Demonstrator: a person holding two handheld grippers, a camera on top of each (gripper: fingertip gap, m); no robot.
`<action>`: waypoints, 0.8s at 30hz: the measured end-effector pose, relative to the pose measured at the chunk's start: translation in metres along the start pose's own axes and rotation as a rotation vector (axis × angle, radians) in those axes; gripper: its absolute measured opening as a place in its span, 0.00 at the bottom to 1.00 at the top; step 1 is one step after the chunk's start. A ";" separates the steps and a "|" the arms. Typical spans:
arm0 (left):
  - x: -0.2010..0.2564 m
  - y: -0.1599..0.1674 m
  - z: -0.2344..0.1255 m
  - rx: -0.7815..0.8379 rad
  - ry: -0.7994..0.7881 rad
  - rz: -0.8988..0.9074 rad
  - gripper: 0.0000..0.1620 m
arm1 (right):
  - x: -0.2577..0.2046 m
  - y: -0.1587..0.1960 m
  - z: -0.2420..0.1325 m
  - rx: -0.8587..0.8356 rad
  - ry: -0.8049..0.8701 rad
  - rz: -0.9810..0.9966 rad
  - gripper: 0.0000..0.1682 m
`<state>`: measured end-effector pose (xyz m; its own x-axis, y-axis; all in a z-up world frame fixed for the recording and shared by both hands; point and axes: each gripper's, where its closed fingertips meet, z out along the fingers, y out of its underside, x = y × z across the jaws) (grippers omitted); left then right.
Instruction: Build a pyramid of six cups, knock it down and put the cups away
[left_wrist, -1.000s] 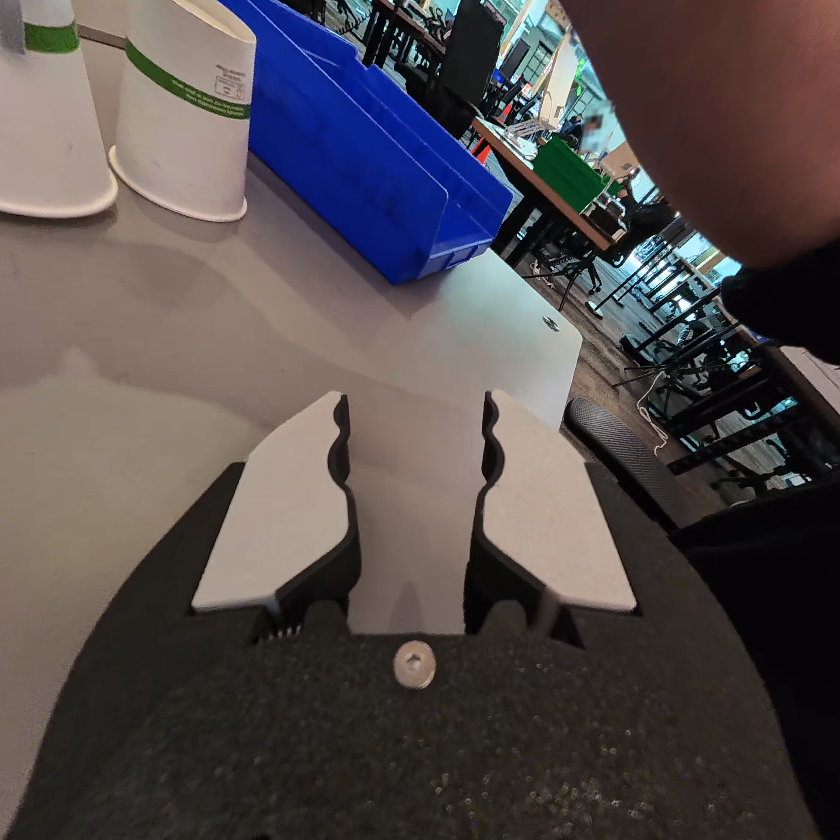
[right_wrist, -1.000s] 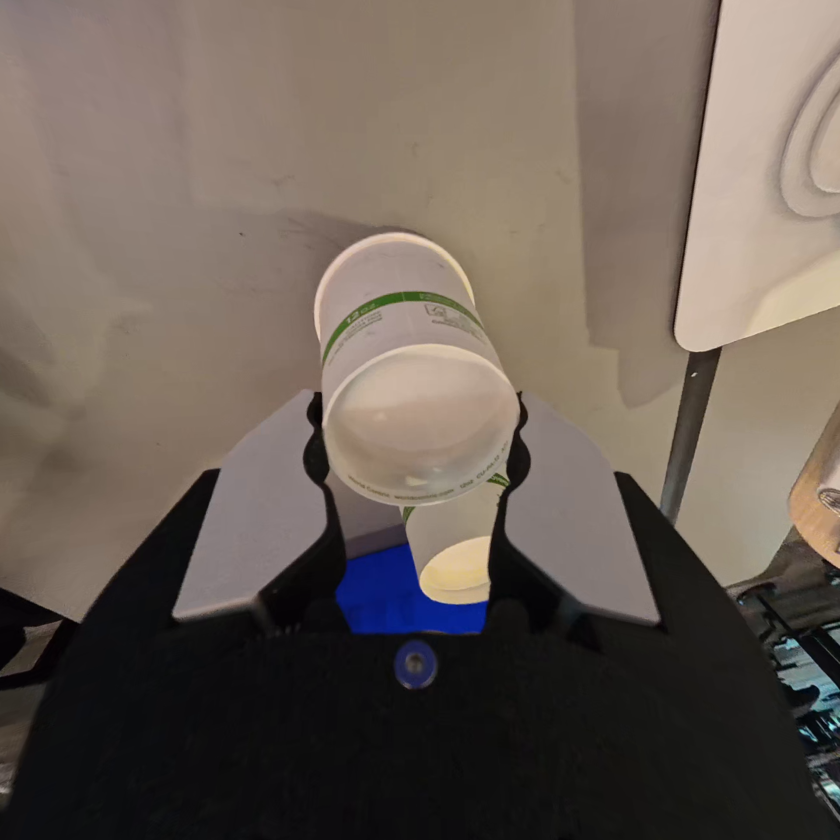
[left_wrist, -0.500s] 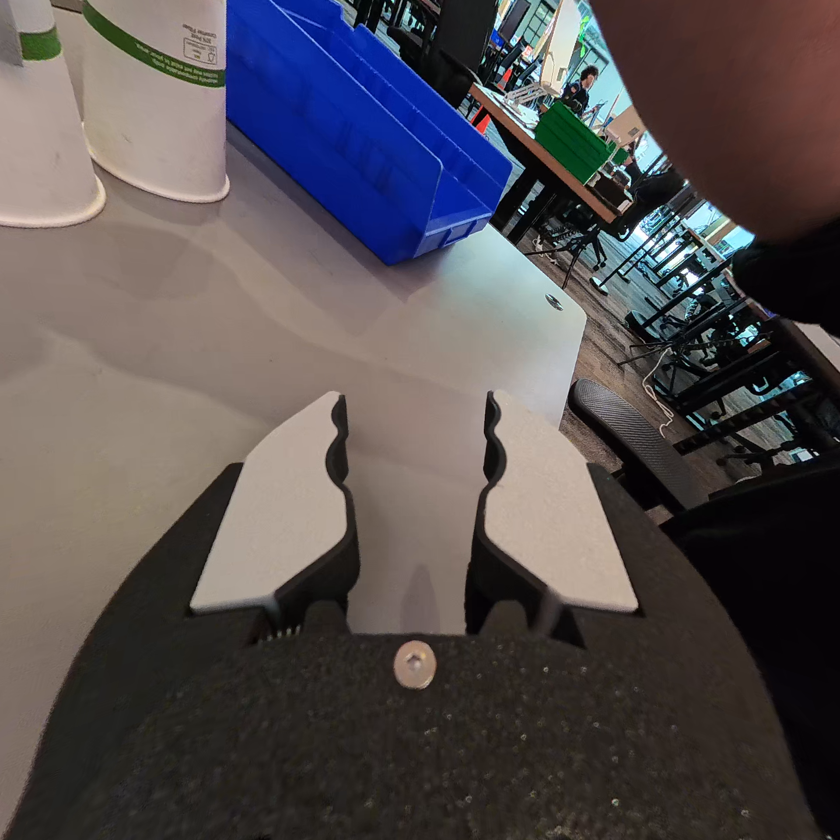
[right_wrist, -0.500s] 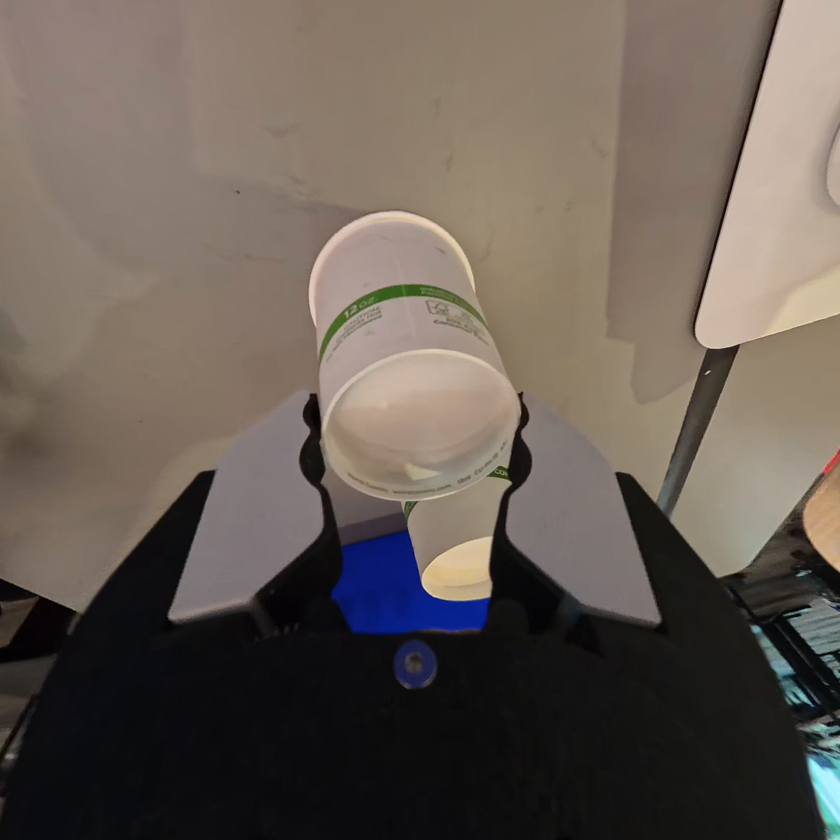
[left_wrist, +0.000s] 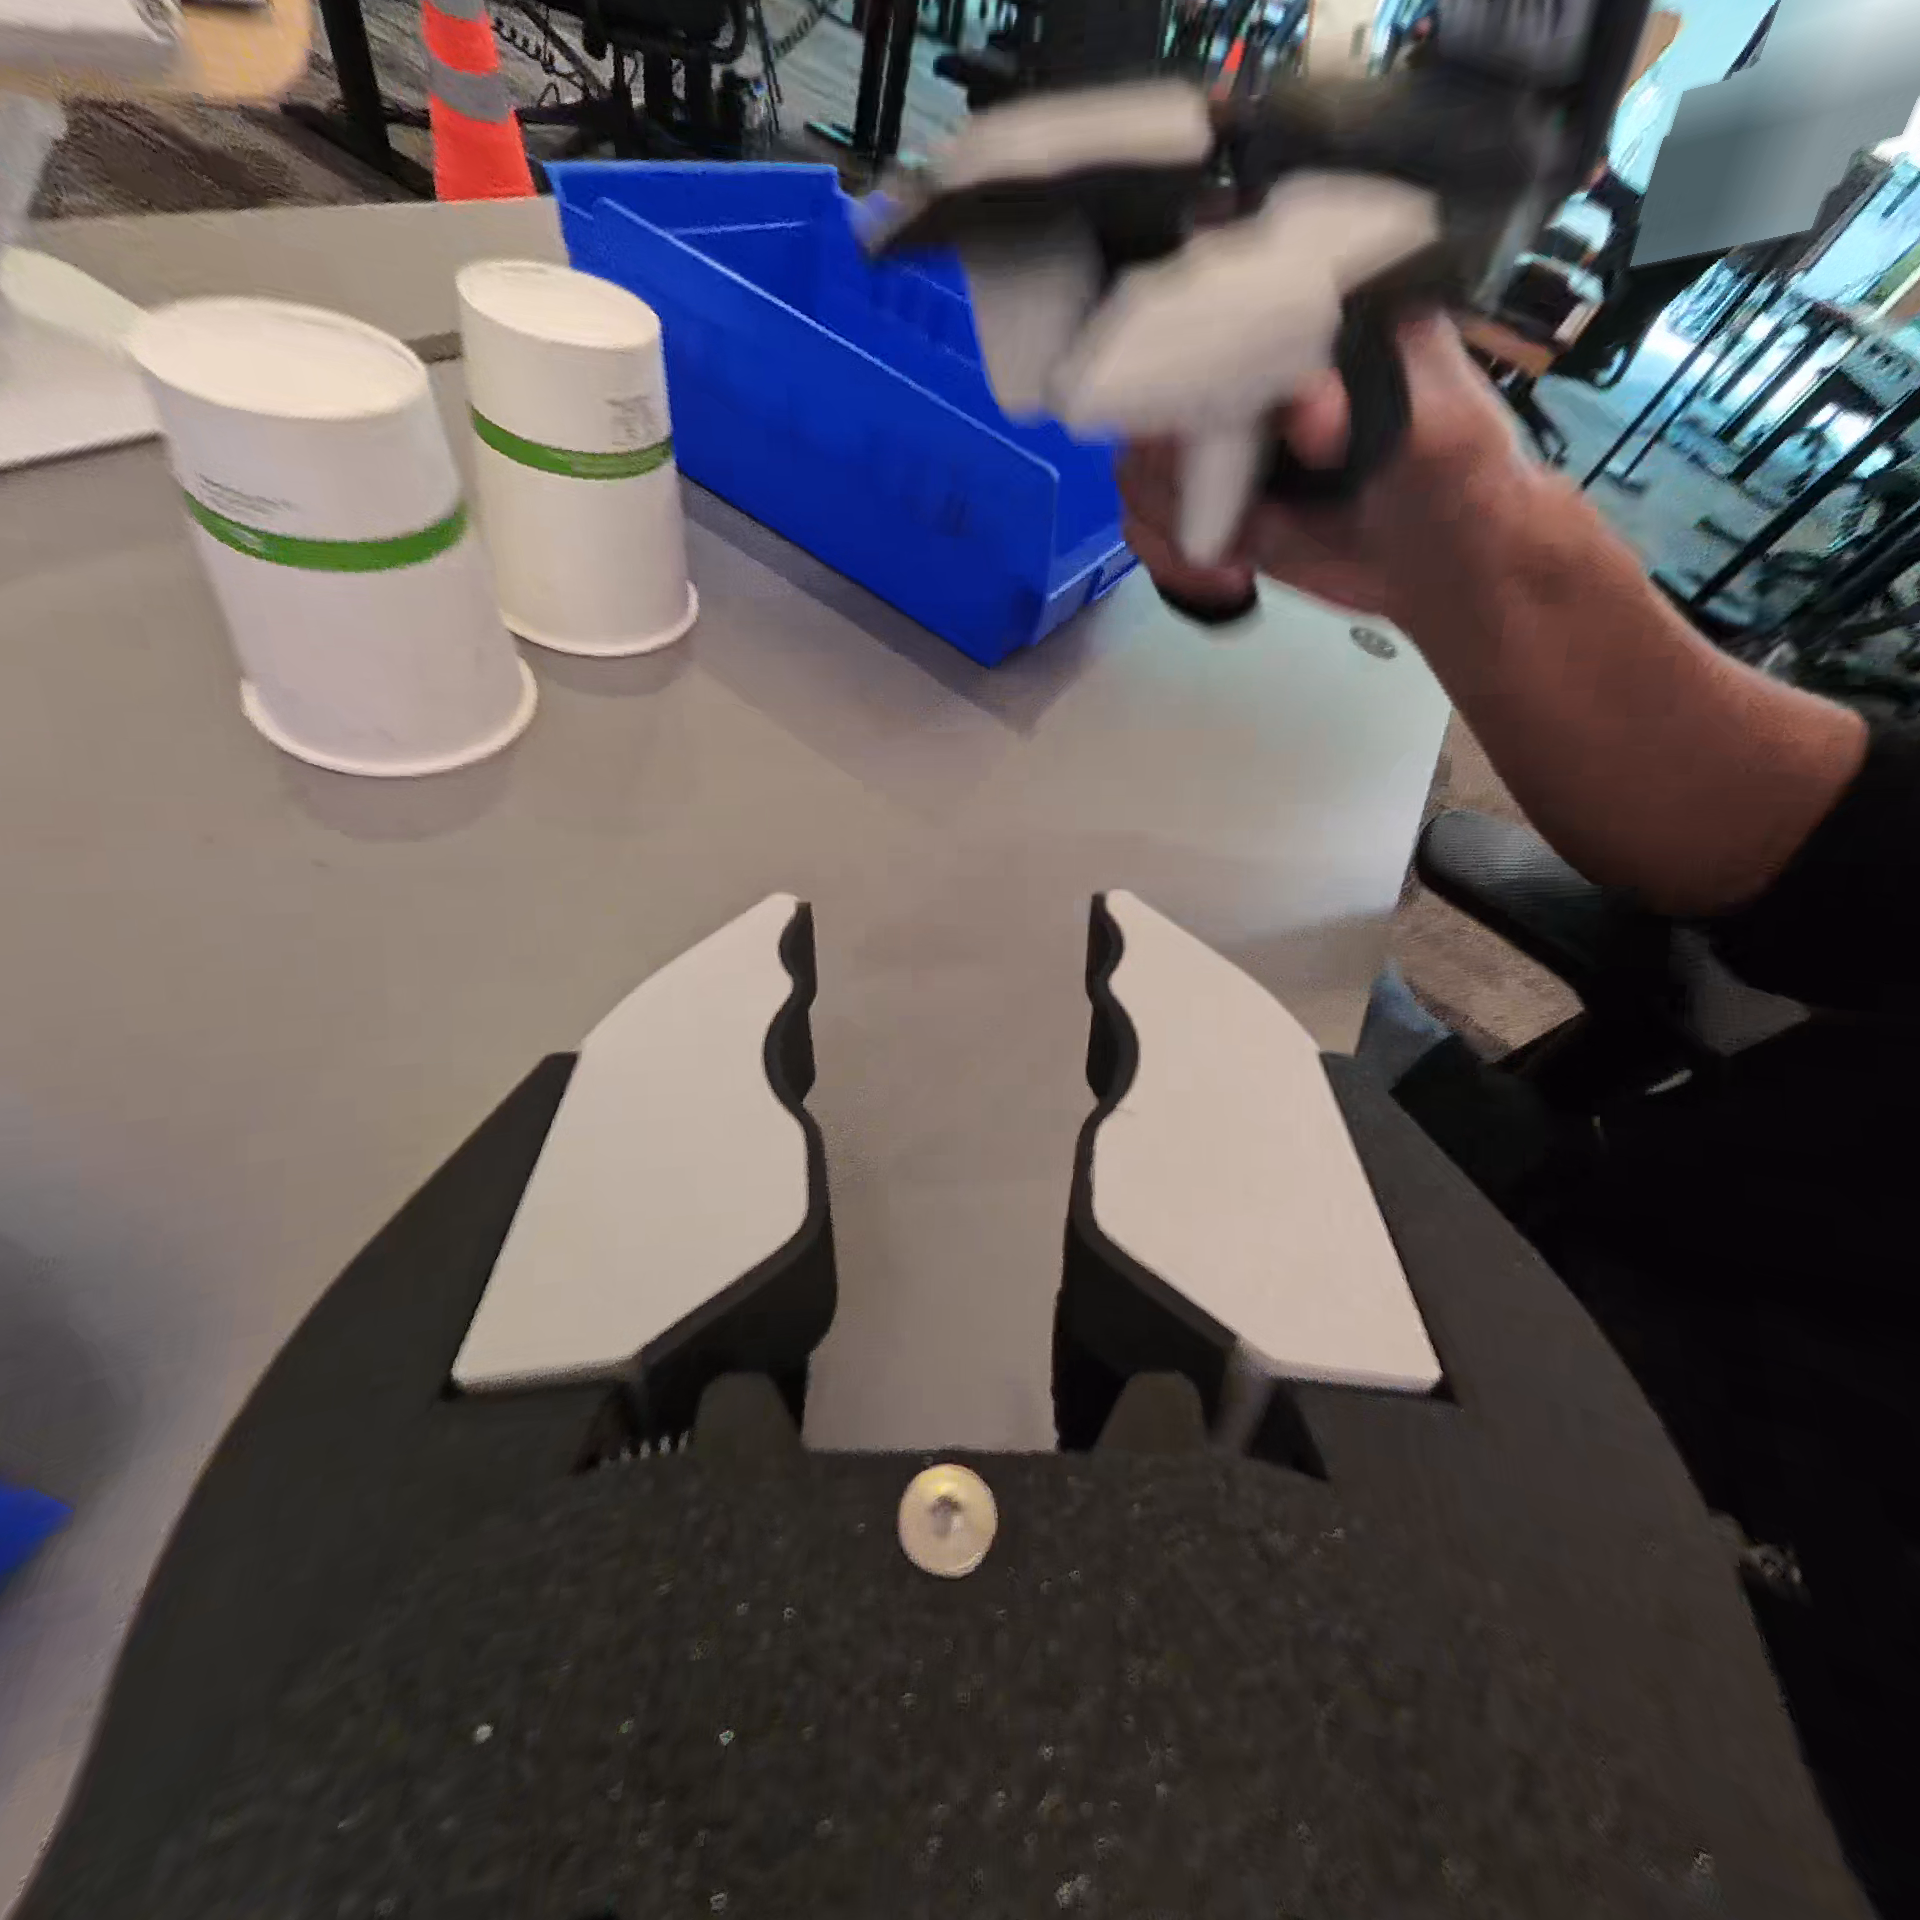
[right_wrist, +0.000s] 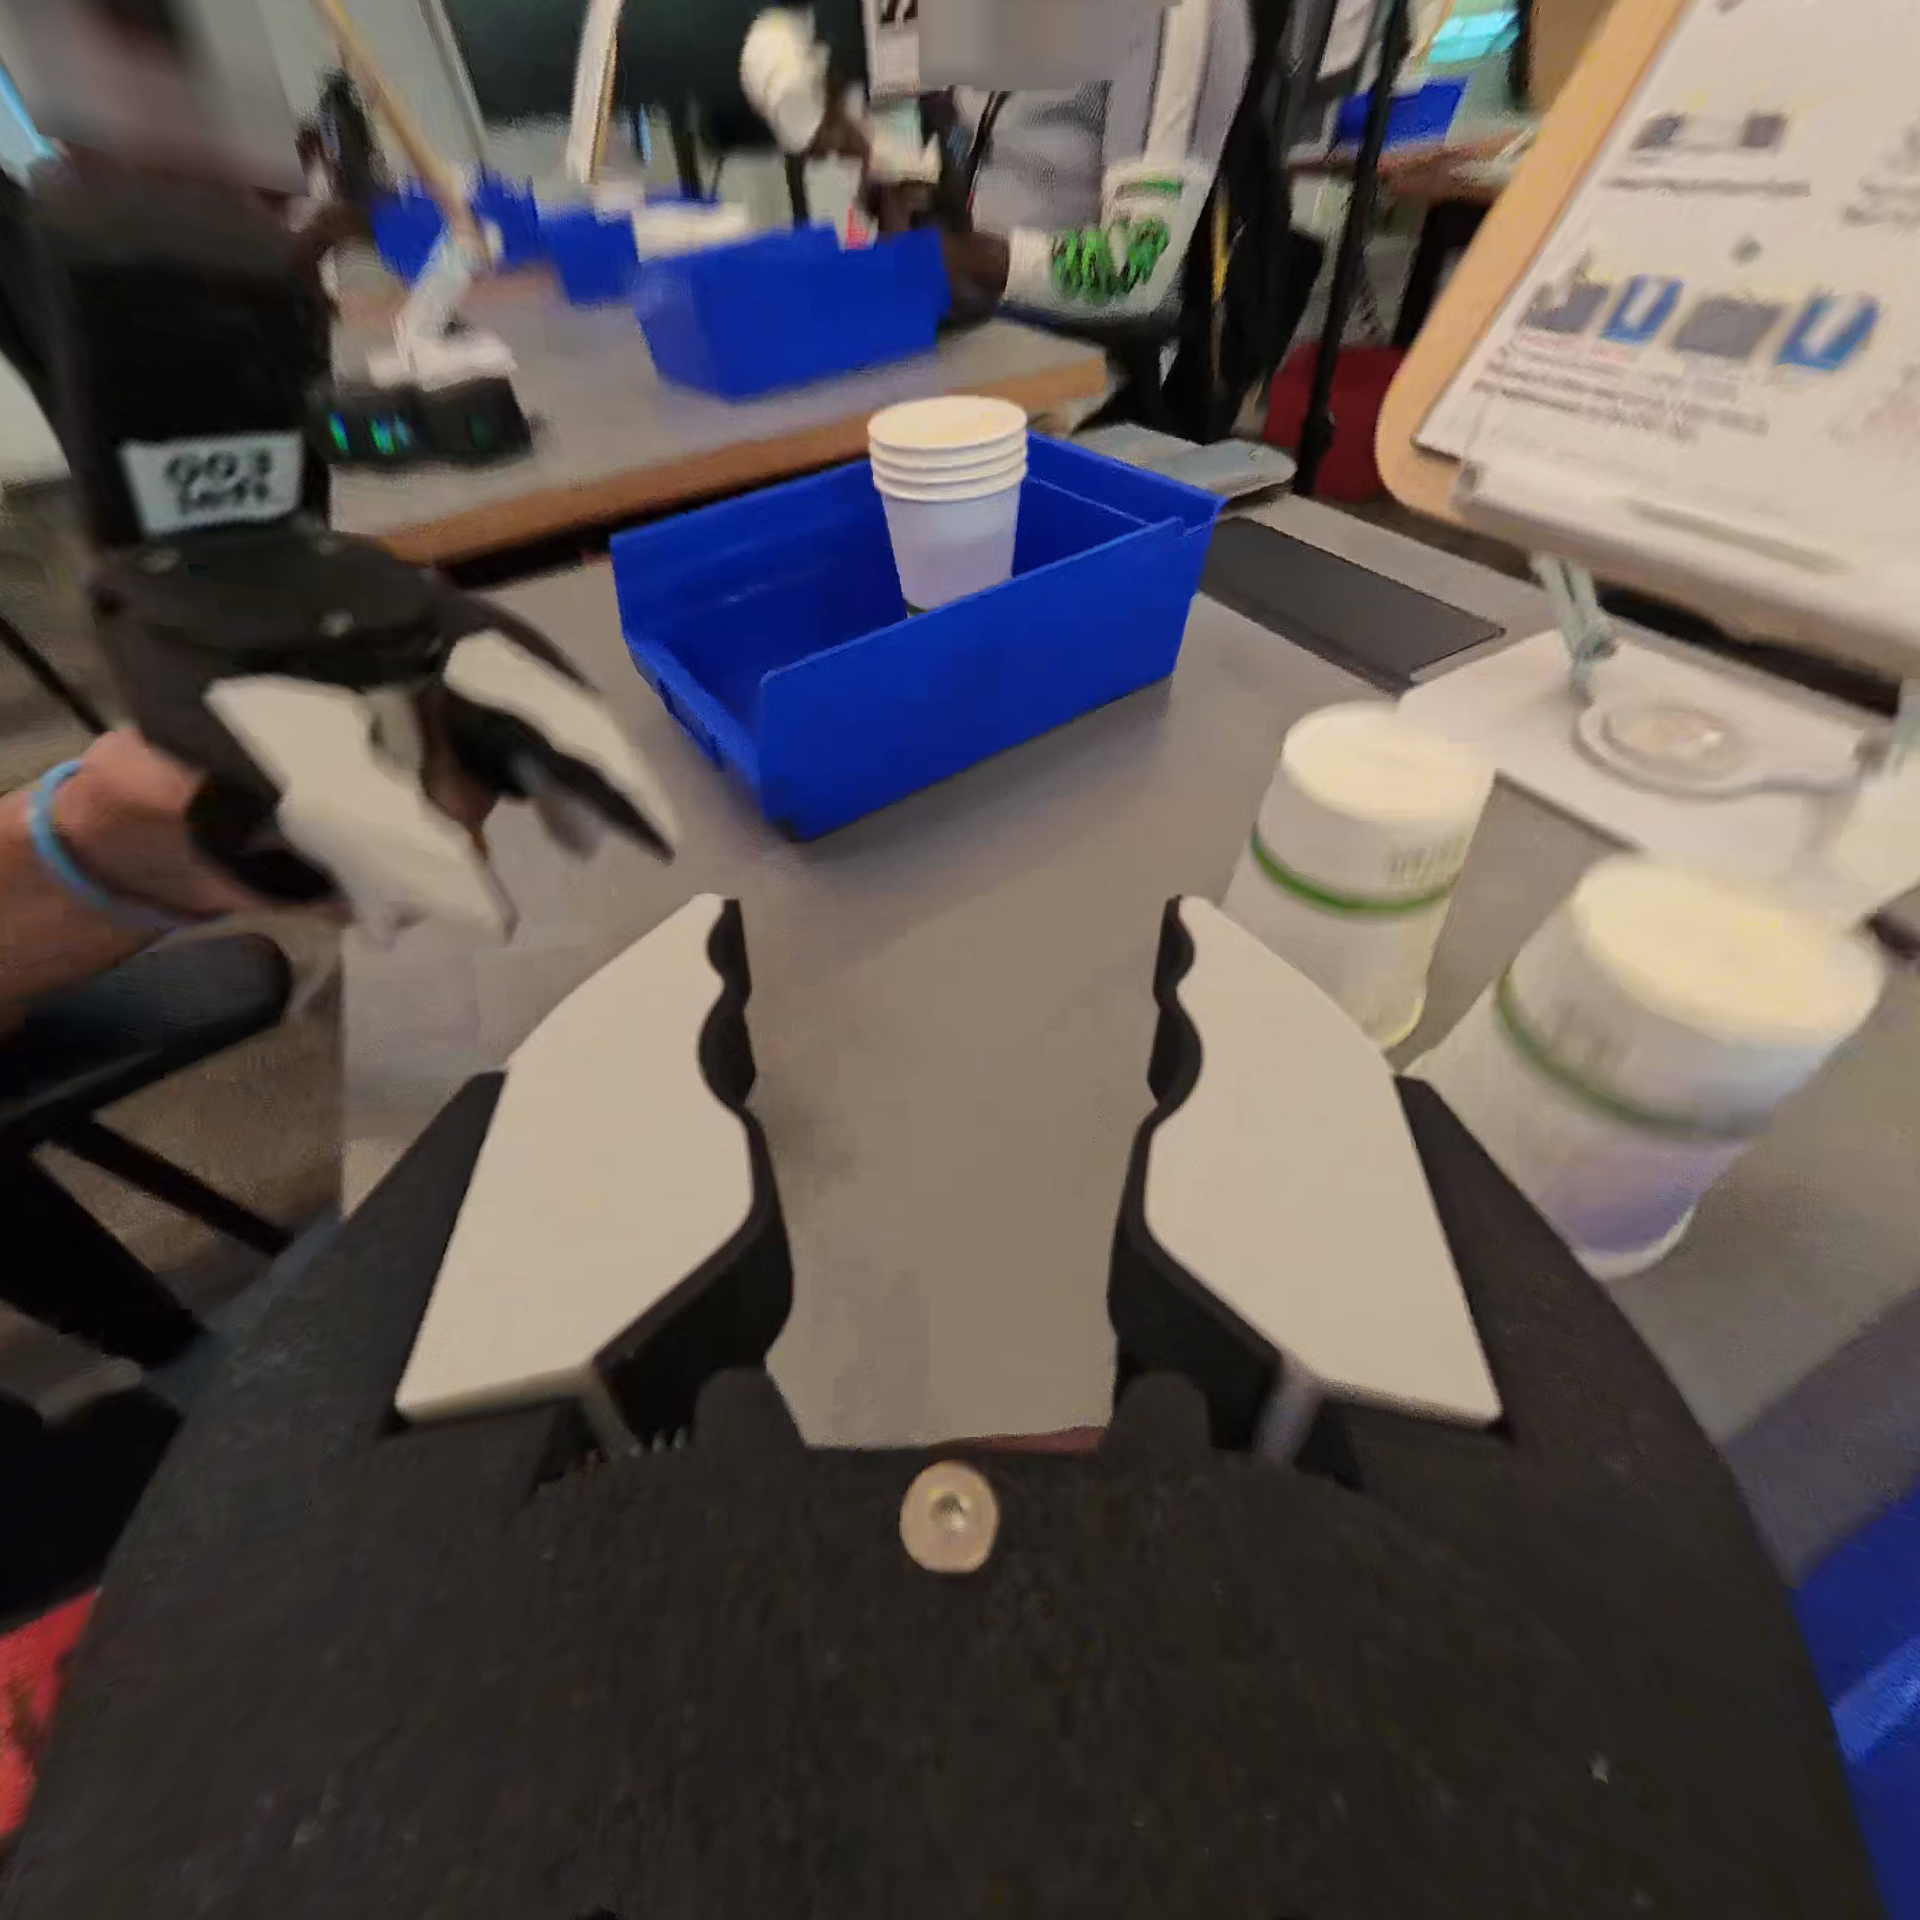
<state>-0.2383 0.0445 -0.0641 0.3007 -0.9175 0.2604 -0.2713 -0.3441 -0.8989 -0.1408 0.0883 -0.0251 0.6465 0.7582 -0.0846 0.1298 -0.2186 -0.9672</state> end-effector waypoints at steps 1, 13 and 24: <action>-0.005 -0.002 -0.005 -0.028 -0.006 0.022 0.30 | -0.006 0.019 -0.011 0.054 0.016 0.035 0.46; -0.198 -0.038 -0.116 -0.487 -0.508 0.259 0.24 | 0.007 0.078 -0.062 0.154 0.151 -0.003 0.43; -0.314 -0.042 -0.150 -0.733 -0.571 0.269 0.21 | 0.001 0.086 -0.045 0.131 0.063 0.095 0.41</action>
<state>-0.4584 0.3168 -0.0551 0.4915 -0.8152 -0.3063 -0.8411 -0.3532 -0.4096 -0.0947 0.0427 -0.0973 0.6977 0.6970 -0.1657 -0.0305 -0.2022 -0.9789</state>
